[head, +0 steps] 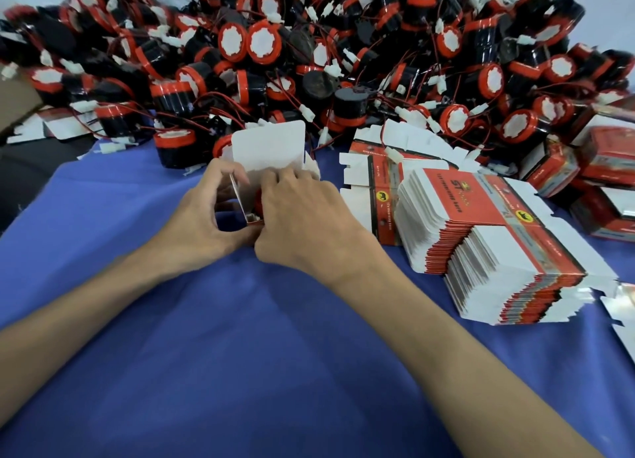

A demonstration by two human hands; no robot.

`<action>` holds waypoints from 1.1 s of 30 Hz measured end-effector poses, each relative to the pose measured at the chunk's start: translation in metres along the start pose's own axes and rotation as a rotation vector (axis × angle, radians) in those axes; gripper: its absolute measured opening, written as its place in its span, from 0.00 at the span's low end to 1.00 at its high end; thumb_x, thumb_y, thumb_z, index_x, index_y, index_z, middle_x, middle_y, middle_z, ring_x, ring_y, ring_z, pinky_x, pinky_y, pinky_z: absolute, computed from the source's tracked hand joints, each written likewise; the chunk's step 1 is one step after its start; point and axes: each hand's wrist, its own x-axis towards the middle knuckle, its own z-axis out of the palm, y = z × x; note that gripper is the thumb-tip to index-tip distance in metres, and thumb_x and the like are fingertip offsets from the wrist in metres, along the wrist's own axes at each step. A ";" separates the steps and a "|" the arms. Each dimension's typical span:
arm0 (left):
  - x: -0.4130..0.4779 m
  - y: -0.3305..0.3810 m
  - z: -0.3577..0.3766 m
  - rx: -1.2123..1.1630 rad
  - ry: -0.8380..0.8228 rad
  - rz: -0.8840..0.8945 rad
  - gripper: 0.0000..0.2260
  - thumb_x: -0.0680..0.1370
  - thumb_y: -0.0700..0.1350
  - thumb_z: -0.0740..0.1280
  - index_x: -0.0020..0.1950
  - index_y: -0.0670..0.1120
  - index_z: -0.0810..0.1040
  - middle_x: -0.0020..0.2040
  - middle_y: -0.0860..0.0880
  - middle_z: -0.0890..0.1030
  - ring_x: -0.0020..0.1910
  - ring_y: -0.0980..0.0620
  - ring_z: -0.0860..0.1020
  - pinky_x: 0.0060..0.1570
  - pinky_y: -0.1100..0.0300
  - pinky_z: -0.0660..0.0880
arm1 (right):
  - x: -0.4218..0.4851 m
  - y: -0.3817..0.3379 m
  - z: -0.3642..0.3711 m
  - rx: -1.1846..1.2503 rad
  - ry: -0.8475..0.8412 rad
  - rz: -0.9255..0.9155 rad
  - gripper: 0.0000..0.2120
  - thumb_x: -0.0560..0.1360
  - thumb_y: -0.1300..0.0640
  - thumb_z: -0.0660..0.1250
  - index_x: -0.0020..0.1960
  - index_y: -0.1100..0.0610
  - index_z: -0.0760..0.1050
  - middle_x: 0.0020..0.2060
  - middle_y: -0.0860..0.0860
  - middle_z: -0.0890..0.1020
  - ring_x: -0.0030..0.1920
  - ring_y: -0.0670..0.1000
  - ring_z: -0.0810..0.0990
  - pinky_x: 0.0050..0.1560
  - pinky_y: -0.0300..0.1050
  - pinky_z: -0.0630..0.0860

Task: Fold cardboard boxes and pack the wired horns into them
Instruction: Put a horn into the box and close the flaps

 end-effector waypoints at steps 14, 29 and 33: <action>-0.001 0.004 0.001 0.013 0.001 -0.045 0.23 0.64 0.58 0.73 0.53 0.67 0.66 0.47 0.62 0.79 0.48 0.58 0.79 0.51 0.68 0.75 | 0.008 0.017 -0.004 0.162 -0.077 0.032 0.17 0.78 0.45 0.61 0.65 0.49 0.70 0.57 0.52 0.72 0.59 0.56 0.72 0.44 0.48 0.62; -0.001 0.000 0.000 0.099 -0.027 -0.017 0.35 0.70 0.33 0.74 0.65 0.63 0.64 0.52 0.66 0.78 0.52 0.64 0.78 0.51 0.74 0.73 | -0.001 0.007 0.010 0.275 0.202 0.031 0.17 0.76 0.55 0.61 0.64 0.56 0.71 0.54 0.53 0.73 0.52 0.57 0.75 0.39 0.48 0.66; 0.001 -0.001 0.000 0.138 -0.058 -0.053 0.30 0.75 0.51 0.68 0.72 0.65 0.58 0.65 0.67 0.69 0.63 0.68 0.71 0.60 0.73 0.68 | -0.031 0.015 0.029 0.384 0.585 -0.038 0.15 0.72 0.65 0.65 0.58 0.65 0.75 0.61 0.60 0.74 0.59 0.58 0.74 0.43 0.50 0.78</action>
